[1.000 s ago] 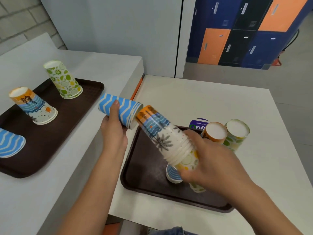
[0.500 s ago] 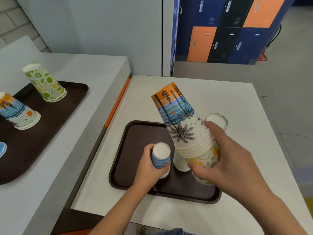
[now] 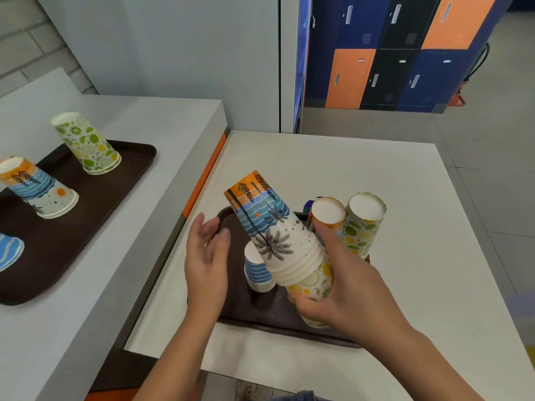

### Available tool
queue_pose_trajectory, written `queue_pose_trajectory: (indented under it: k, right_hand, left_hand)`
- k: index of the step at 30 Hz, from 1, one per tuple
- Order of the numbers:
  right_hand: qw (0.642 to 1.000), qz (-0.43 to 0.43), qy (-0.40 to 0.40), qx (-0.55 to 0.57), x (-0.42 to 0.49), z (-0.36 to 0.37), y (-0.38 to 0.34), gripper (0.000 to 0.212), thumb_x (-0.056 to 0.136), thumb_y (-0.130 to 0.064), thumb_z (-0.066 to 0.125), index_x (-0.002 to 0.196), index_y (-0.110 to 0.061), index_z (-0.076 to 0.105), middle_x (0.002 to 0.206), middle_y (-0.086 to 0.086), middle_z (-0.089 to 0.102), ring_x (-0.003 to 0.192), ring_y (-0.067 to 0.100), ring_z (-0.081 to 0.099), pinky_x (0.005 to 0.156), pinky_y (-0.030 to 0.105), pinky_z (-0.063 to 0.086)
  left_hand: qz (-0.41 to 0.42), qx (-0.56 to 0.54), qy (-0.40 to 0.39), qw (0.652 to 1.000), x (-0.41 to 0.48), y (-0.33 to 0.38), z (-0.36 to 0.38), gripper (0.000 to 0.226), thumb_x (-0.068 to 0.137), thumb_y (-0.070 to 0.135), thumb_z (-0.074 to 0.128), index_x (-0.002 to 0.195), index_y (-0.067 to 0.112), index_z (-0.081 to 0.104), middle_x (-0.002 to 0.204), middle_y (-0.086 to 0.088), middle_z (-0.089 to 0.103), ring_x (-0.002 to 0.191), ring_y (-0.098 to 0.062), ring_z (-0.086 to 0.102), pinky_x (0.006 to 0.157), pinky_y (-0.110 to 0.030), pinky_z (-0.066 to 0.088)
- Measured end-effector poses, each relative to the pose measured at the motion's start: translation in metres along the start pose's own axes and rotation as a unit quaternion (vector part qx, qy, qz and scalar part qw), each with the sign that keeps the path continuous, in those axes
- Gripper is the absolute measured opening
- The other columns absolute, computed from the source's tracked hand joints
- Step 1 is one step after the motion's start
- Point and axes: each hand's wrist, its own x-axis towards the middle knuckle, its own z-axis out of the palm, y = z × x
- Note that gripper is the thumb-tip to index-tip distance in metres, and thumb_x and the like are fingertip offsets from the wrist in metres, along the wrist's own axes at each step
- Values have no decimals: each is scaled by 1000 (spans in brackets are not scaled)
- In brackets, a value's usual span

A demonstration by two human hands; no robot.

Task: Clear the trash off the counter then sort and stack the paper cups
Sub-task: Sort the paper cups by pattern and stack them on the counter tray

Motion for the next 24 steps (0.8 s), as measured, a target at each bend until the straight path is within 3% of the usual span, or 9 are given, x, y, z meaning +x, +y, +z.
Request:
queue_pose_trajectory:
  k: [2, 5, 10, 16, 20, 24]
  right_hand:
    - [1000, -4, -13, 1, 3, 2, -2, 108, 64, -50, 75, 150, -35, 10, 125, -18, 55, 110, 1, 50, 75, 8, 32]
    - [999, -14, -29, 12, 6, 5, -7, 116, 62, -53, 73, 151, -34, 0, 126, -15, 56, 113, 5, 54, 84, 16, 40]
    - [999, -2, -31, 21, 7, -2, -8, 117, 64, -50, 74, 151, -35, -3, 119, -16, 59, 108, 6, 57, 79, 17, 42]
    - [998, 5, -61, -3, 2, -12, -3, 115, 62, -56, 72, 149, -40, -2, 107, -23, 55, 100, 3, 56, 77, 15, 42]
    - [999, 29, -43, -12, -3, -35, 3, 102, 62, -54, 74, 146, -45, 18, 101, -29, 47, 103, 0, 55, 72, 4, 37]
    - [999, 36, -15, 13, -4, -58, 14, 77, 55, -55, 75, 122, -62, 37, 87, -37, 54, 80, -9, 57, 69, 1, 41]
  left_hand:
    - [-58, -112, -68, 990, 2, 30, 4, 67, 73, 44, 69, 131, 17, 50, 113, -4, 68, 102, -14, 67, 88, -29, 54]
    - [-110, -125, -152, 974, 1, 55, 16, 49, 63, 30, 81, 108, 16, 65, 99, -2, 74, 92, -16, 71, 79, -29, 54]
    - [-116, -154, -92, 977, 7, 65, 25, 15, 74, 14, 70, 89, 16, 68, 82, 0, 76, 78, -13, 72, 66, -21, 56]
    - [-124, -169, -48, 977, 28, 81, 21, 20, 78, 18, 69, 97, 12, 65, 87, -3, 75, 77, -12, 72, 70, -25, 57]
    - [-120, -212, -19, 970, 40, 94, 31, 8, 85, 17, 66, 90, 12, 63, 72, 3, 74, 68, -8, 71, 69, -24, 59]
    - [-124, -220, -42, 967, 44, 100, 52, 16, 84, 19, 67, 97, 10, 63, 80, -1, 75, 74, -12, 72, 72, -28, 59]
